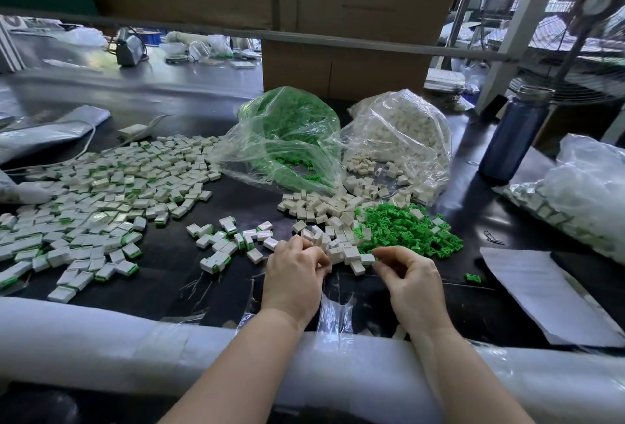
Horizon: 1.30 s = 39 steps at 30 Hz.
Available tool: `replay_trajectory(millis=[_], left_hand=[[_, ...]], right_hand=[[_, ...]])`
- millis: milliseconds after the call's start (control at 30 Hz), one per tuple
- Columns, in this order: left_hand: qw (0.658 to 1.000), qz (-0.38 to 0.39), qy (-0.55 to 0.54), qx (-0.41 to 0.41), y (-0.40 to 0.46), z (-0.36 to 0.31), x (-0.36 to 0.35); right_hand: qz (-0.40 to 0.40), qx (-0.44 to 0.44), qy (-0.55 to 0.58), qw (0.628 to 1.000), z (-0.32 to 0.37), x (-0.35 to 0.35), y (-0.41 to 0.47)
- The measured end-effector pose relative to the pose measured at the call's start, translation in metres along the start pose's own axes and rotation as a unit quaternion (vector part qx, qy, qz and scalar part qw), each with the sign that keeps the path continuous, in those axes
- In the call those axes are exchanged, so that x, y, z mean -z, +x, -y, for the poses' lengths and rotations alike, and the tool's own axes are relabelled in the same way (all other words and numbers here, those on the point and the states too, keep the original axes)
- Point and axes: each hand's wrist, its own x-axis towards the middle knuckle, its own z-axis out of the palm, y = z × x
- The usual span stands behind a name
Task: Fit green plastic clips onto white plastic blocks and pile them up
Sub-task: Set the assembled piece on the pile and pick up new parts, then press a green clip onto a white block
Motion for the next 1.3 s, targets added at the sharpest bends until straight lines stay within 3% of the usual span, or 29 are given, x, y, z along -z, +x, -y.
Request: replay_trajectory(millis=[267,400,567,1167,1300], left_hand=[[0.993,0.018,-0.115,-0.015,-0.001,-0.004,0.004],[0.972,0.063,-0.222,-0.038,-0.002,-0.009,0.005],[0.937,0.106,-0.333,0.002,-0.002,-0.009,0.005],[0.915,0.133,-0.38,0.011,-0.001,-0.008,0.007],[0.889,0.134,-0.436,0.047,0.0,-0.008,0.008]], right_hand=[[0.023,-0.012,0.099,0.995,0.006,0.003,-0.001],[0.057,-0.014,0.133,0.989,0.01,0.004,-0.002],[0.088,-0.021,0.167,0.982,0.014,0.003,-0.004],[0.086,-0.005,0.174,0.981,0.012,0.003,-0.003],[0.091,-0.022,0.187,0.978,0.01,0.002,-0.003]])
